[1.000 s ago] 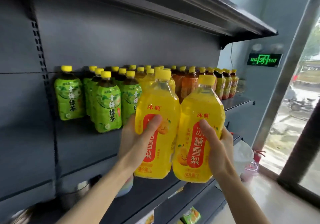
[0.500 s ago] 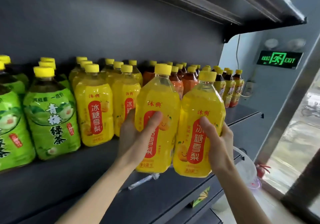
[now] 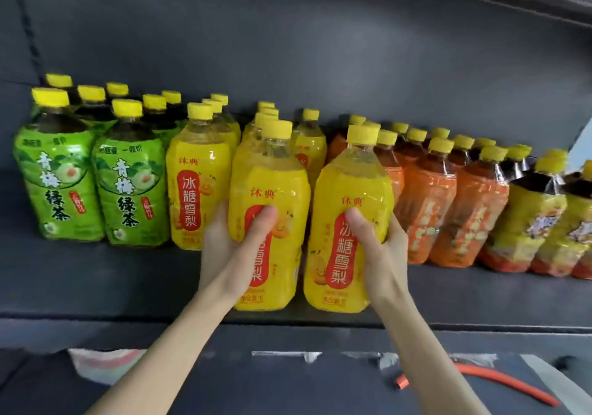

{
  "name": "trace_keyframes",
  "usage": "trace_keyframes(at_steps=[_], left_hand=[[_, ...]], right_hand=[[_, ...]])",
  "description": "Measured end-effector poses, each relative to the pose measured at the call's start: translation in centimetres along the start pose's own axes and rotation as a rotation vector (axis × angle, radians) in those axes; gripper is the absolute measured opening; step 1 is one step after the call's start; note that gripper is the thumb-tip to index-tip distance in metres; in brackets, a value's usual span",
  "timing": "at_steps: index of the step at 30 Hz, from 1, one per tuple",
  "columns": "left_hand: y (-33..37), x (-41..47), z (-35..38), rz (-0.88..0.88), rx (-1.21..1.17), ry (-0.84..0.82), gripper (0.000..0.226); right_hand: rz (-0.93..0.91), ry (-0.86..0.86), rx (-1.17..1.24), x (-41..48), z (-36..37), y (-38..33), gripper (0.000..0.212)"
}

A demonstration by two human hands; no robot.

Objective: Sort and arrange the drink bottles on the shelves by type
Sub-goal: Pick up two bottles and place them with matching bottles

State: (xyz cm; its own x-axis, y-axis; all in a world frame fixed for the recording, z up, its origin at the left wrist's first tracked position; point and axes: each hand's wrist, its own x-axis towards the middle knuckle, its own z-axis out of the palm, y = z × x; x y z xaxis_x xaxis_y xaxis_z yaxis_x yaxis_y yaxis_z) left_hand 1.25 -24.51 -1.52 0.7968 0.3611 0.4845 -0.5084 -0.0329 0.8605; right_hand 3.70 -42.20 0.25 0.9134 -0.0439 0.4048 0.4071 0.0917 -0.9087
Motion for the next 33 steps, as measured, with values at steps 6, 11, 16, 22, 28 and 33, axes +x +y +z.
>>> trace_keyframes(at_steps=[6,11,16,22,28,33], left_hand=[[-0.7,0.4,-1.1,0.028,0.073,0.101,0.066],[-1.2,0.9,-1.7,0.057,0.080,0.071,0.078],[-1.7,1.4,-1.7,0.076,0.078,0.050,0.070],[-1.8,1.6,-1.9,0.089,0.073,0.025,0.057],[-2.1,1.6,-2.0,0.088,0.063,0.024,0.062],[-2.1,1.6,-2.0,0.083,0.068,0.033,0.062]], right_hand=[[-0.009,-0.051,0.040,1.9,1.1,2.5,0.064],[0.005,-0.062,0.023,2.5,2.1,3.8,0.051],[-0.056,0.004,-0.164,2.6,3.0,3.9,0.052],[-0.156,0.075,-0.633,-0.5,2.5,4.6,0.092],[-0.158,0.090,-0.686,0.6,3.0,4.4,0.089],[-0.176,0.130,-0.959,2.0,3.2,4.1,0.084]])
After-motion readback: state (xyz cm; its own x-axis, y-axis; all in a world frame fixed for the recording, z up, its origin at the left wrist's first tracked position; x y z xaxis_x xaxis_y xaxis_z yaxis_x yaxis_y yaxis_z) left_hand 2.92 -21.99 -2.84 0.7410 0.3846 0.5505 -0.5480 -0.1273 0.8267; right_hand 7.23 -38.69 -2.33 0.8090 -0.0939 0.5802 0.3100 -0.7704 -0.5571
